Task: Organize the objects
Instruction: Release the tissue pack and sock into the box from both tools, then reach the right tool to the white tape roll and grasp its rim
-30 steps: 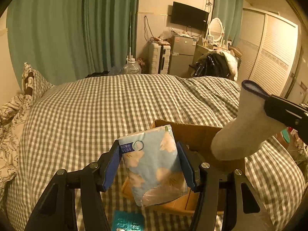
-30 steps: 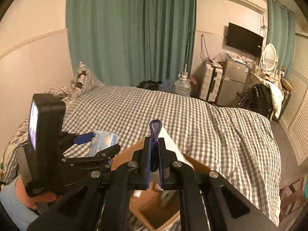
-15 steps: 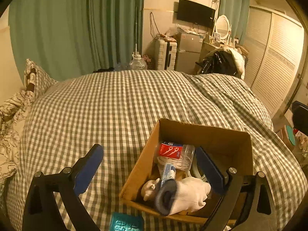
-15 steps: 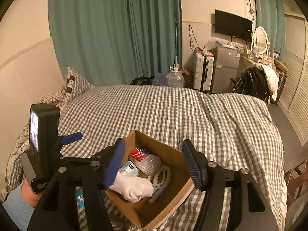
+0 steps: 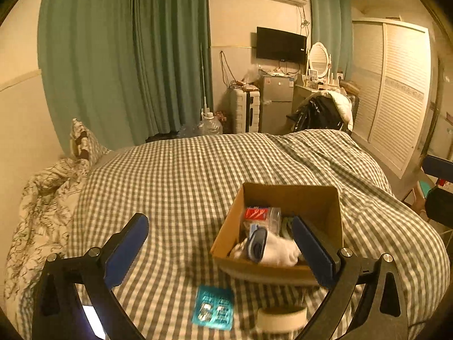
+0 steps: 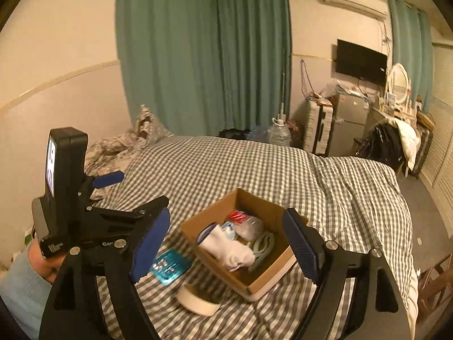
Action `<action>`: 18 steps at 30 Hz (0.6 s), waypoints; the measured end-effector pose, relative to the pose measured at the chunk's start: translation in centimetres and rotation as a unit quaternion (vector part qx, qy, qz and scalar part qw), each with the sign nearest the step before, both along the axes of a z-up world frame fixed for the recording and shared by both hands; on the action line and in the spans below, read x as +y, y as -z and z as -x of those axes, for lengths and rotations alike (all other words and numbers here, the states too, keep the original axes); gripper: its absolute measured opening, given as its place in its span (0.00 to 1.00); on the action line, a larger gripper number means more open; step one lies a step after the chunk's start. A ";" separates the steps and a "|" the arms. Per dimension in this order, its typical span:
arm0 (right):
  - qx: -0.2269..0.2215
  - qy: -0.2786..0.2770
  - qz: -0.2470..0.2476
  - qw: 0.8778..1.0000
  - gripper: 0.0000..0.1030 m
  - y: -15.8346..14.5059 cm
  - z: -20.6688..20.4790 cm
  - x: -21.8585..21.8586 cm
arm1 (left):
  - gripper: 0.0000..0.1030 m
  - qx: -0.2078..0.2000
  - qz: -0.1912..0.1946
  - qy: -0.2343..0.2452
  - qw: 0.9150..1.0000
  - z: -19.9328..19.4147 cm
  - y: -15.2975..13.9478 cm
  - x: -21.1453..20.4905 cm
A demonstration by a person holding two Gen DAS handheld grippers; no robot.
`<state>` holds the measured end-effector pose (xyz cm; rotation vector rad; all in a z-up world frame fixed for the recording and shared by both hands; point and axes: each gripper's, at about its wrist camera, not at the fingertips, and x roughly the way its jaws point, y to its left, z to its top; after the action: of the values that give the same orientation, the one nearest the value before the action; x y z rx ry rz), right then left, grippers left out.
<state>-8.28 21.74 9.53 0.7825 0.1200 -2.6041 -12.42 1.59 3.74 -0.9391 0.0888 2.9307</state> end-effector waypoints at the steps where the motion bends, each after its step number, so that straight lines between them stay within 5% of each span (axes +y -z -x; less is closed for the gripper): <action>1: 0.003 -0.006 -0.003 1.000 0.80 0.0 -0.8 -0.3 | 1.00 -0.001 0.000 -0.002 1.000 -0.5 0.0 -0.2; 8: -0.008 -0.027 -0.013 1.000 0.83 2.5 -3.6 -1.7 | 1.00 -0.006 -0.018 -0.034 0.999 -4.1 2.1 -2.8; 13: -0.065 -0.018 -0.024 0.997 0.84 7.8 -3.1 -3.2 | 1.00 -0.015 -0.038 -0.061 0.997 -4.8 6.5 -4.0; 18: -0.139 -0.002 -0.036 0.990 0.84 15.1 -1.4 -4.8 | 1.00 -0.072 -0.020 -0.069 0.995 -3.8 12.5 -4.0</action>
<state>-6.84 16.93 -5.53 1.1606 0.1340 -2.4681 -8.58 -2.37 -8.72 -1.1932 -0.0424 2.9621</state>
